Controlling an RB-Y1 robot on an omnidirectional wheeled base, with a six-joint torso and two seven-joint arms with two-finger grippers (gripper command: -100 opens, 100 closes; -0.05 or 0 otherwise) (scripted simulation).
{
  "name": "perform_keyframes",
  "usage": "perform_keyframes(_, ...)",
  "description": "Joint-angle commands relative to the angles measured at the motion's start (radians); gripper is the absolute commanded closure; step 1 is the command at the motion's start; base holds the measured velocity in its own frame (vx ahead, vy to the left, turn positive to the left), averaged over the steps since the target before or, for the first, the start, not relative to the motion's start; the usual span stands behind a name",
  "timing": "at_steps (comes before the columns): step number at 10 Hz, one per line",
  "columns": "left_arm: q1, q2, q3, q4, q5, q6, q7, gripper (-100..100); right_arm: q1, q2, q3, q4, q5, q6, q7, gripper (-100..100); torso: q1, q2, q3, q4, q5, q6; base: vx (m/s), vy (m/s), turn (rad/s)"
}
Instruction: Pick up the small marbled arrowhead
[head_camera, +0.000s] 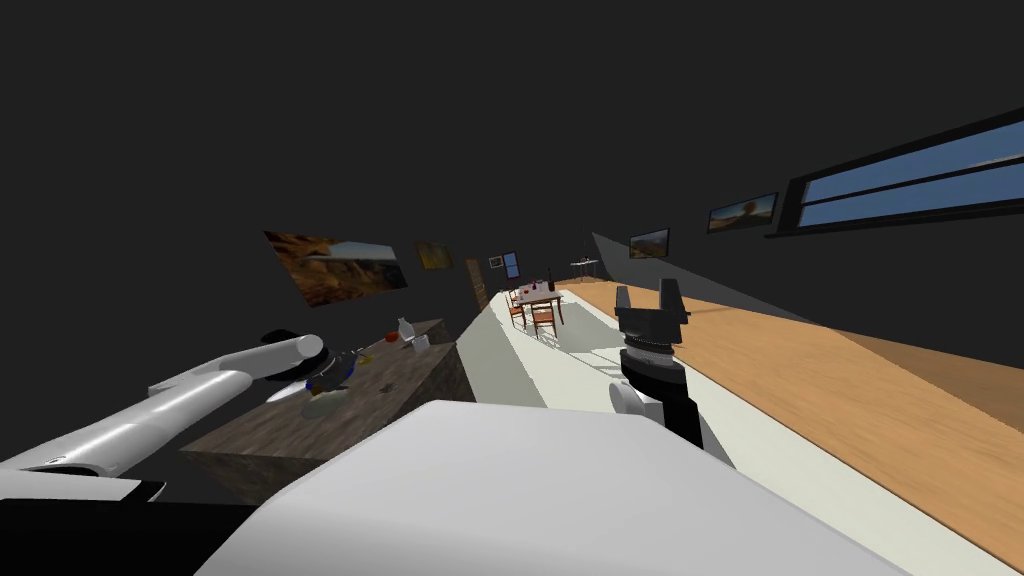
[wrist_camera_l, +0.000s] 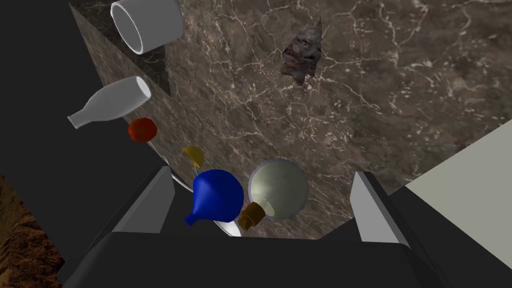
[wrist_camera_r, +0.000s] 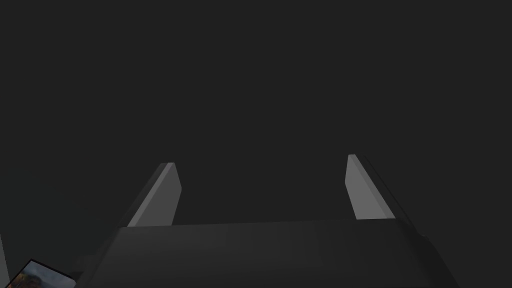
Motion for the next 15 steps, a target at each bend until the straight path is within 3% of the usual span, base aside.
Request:
perform_keyframes(1, -0.032, 0.041, 0.024, -0.023, 0.012, -0.011, 0.007, -100, 0.0, 0.0, 0.0, 0.0, 0.0, 0.0, 0.0, 0, 0.0, 0.0, 0.0, 0.0, 0.0, 0.0, -0.245, -0.155, 0.114)
perform_keyframes(3, -0.045, 0.059, 0.037, -0.03, 0.02, -0.02, 0.007, -100, 0.0, 0.0, 0.0, 0.0, 0.0, 0.0, 0.0, 0, -0.006, 0.006, 0.004, 0.002, -0.002, 0.0, -0.179, -0.124, 0.05)
perform_keyframes(5, -0.087, 0.114, 0.077, -0.054, 0.042, -0.046, 0.004, -100, 0.0, 0.0, 0.0, 0.0, 0.0, 0.0, 0.0, 0, -0.004, 0.007, 0.004, 0.002, -0.001, 0.0, -0.245, -0.141, 0.087)
perform_keyframes(7, -0.087, 0.114, 0.077, -0.054, 0.042, -0.046, 0.004, -100, 0.0, 0.0, 0.0, 0.0, 0.0, 0.0, 0.0, 0, -0.004, 0.005, 0.004, 0.002, -0.001, 0.0, -0.097, -0.082, 0.007)
perform_keyframes(8, -0.114, 0.151, 0.104, -0.069, 0.057, -0.063, 0.003, -100, 0.0, 0.0, 0.0, 0.0, 0.0, 0.0, 0.0, 0, 0.0, -0.001, 0.0, 0.0, 0.0, 0.0, -0.101, -0.078, 0.088)
perform_keyframes(9, -0.059, 0.151, 0.104, -0.078, 0.057, -0.063, 0.003, -100, 0.0, 0.0, 0.0, 0.0, 0.0, 0.0, 0.0, 0, -0.001, 0.0, 0.0, 0.0, -0.001, 0.0, -0.13, -0.081, 0.055)
perform_keyframes(12, -0.114, 0.151, 0.104, -0.069, 0.057, -0.063, 0.003, -100, 0.0, 0.0, 0.0, 0.0, 0.0, 0.0, 0.0, 0, 0.003, -0.004, -0.002, 0.0, 0.001, 0.0, -0.04, -0.025, -0.005)
perform_keyframes(13, -0.128, 0.169, 0.117, -0.077, 0.065, -0.072, 0.002, -100, 0.0, 0.0, 0.0, 0.0, 0.0, 0.0, 0.0, 0, 0.005, -0.007, -0.003, -0.001, 0.001, 0.001, -0.051, -0.048, 0.033)
perform_keyframes(14, -0.121, 0.157, 0.11, -0.066, 0.063, -0.069, -0.003, -100, 0.0, 0.0, 0.0, 0.0, 0.0, 0.0, 0.0, 0, 0.002, -0.005, -0.003, -0.001, 0.001, 0.0, -0.035, -0.034, 0.015)
perform_keyframes(15, -0.124, 0.158, 0.11, -0.064, 0.064, -0.071, -0.007, 100, 0.0, 0.0, 0.0, 0.0, 0.0, 0.0, 0.0, 0, 0.003, -0.006, -0.003, -0.001, 0.001, 0.0, -0.004, -0.006, 0.002)
